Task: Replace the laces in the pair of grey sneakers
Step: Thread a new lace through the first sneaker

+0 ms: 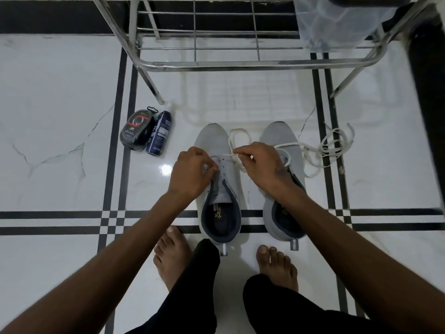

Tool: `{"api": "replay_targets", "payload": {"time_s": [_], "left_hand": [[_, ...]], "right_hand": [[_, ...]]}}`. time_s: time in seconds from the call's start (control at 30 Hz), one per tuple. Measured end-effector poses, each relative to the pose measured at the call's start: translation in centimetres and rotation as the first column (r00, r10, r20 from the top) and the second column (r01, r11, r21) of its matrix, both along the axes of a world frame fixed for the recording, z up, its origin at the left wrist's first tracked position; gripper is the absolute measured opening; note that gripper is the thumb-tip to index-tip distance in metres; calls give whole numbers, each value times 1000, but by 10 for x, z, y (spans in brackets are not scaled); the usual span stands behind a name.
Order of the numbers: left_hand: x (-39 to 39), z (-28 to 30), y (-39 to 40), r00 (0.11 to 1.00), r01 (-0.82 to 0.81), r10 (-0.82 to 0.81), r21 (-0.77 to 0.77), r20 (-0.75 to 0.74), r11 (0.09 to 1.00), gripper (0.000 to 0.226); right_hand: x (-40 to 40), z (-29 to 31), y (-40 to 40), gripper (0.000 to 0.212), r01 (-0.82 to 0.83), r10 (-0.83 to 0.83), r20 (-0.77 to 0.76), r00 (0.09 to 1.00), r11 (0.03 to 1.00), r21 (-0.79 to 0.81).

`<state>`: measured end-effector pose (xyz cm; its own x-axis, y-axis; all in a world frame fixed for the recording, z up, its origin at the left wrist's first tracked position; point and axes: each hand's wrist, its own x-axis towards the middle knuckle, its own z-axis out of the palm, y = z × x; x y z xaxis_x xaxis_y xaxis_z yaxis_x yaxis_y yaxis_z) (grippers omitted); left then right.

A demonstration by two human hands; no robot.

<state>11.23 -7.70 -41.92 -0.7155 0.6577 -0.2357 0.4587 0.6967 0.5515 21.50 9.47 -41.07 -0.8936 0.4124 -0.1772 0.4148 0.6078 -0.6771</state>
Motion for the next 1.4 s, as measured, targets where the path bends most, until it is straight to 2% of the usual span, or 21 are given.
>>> {"api": "replay_targets", "payload": {"time_s": [0.07,0.27,0.47,0.67,0.8,0.9,1.1,1.17,1.2,1.27,1.33,1.4], "left_hand": [[3,-4,0,1000,-7,7,-22,-3,1000,17],[12,-8,3,999,-47,47,35,1,998,30],[18,-14,4,990,-126,118,109,81,986,27],[23,-16,4,986,-140,126,134,108,981,29],[23,-17,2,985,-145,126,172,118,974,29],[24,-16,2,986,-142,124,166,113,976,29],[28,-16,-2,993,-104,95,148,68,983,29],[30,-17,-3,996,-82,77,144,40,986,29],[31,-17,-3,997,-72,69,142,29,987,29],[30,-17,-2,998,-55,54,138,12,989,31],[29,-17,-2,999,-33,33,130,3,991,34],[28,-18,-1,1000,-11,12,119,-7,993,36]], "right_hand": [[-4,-3,-5,19,-32,32,23,999,999,26],[-11,-15,-12,16,-86,81,121,989,996,35],[-11,-19,-15,21,-80,77,63,995,996,35],[-16,-25,-9,8,-10,15,74,997,998,-63],[-18,-35,-15,10,-125,111,140,984,988,95],[-11,-43,-18,10,-160,138,127,982,970,185],[-16,-36,-9,11,-244,232,107,967,963,115],[-14,-29,-9,19,-257,248,97,964,962,97],[-12,-24,-9,23,-287,280,84,956,953,97],[-8,-16,-8,16,-380,377,47,925,919,108],[-8,-9,-8,22,-463,468,-1,883,874,149],[-12,-10,-9,21,-495,504,-8,863,851,176]]}}
